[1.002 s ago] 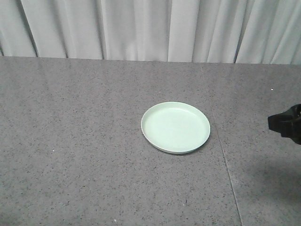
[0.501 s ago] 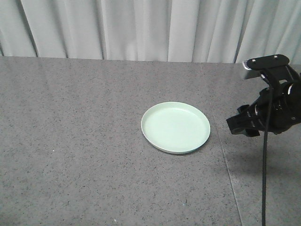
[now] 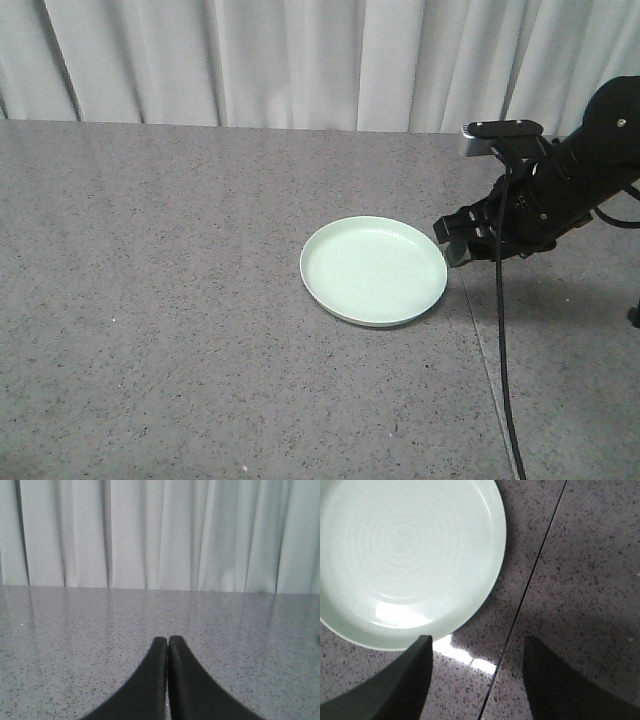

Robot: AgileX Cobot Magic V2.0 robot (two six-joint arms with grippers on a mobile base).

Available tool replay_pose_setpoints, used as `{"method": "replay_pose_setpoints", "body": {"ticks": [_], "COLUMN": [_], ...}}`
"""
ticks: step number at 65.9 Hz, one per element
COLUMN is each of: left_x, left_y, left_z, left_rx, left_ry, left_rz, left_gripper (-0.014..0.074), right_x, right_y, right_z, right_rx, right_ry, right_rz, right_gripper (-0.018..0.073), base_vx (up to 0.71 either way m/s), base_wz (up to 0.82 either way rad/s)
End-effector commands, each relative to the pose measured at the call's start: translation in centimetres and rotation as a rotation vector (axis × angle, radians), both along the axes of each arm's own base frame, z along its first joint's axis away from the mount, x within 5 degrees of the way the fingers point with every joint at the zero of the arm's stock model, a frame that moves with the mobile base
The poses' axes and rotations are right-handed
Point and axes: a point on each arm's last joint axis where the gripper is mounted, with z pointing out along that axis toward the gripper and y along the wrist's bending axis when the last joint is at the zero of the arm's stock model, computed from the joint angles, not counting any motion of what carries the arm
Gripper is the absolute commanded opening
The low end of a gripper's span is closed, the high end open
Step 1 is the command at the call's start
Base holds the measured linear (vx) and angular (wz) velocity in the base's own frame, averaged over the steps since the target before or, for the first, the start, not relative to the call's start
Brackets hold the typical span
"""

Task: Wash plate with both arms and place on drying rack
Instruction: 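Move the right gripper down to the rim of the pale green plate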

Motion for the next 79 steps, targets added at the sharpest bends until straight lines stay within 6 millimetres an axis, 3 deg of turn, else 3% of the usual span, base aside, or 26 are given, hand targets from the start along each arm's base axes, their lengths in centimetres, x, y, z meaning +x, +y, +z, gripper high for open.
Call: {"method": "replay_pose_setpoints", "body": {"ticks": [1, 15, 38, 66, 79], "left_x": [-0.3, -0.3, -0.3, -0.3, -0.3], "left_y": [0.0, 0.0, 0.0, 0.0, 0.0], "left_z": [1.7, 1.7, 1.7, 1.7, 1.7], "left_rx": [-0.012, -0.012, -0.012, -0.012, -0.012], "left_ry": [-0.116, -0.116, -0.116, -0.116, -0.116], "left_rz": [-0.005, -0.005, -0.005, -0.005, -0.005], "left_gripper": [-0.0007, -0.0007, -0.0007, -0.0007, -0.0007], "right_x": [0.9, 2.8, 4.4, 5.4, 5.5], "right_y": [0.5, 1.1, 1.4, 1.6, 1.7], "right_z": [1.9, 0.6, -1.9, -4.4, -4.9], "right_rx": [0.047, 0.080, 0.089, 0.101, 0.101], "right_ry": [-0.078, -0.052, -0.036, 0.009, 0.022], "right_rz": [-0.004, -0.015, -0.037, -0.054, -0.055], "right_gripper": [0.0393, 0.0393, 0.0386, 0.0269, 0.0161], "base_vx": [0.00, 0.00, 0.00, 0.00, 0.00], "base_wz": [0.00, 0.00, 0.00, 0.00, 0.00]}}
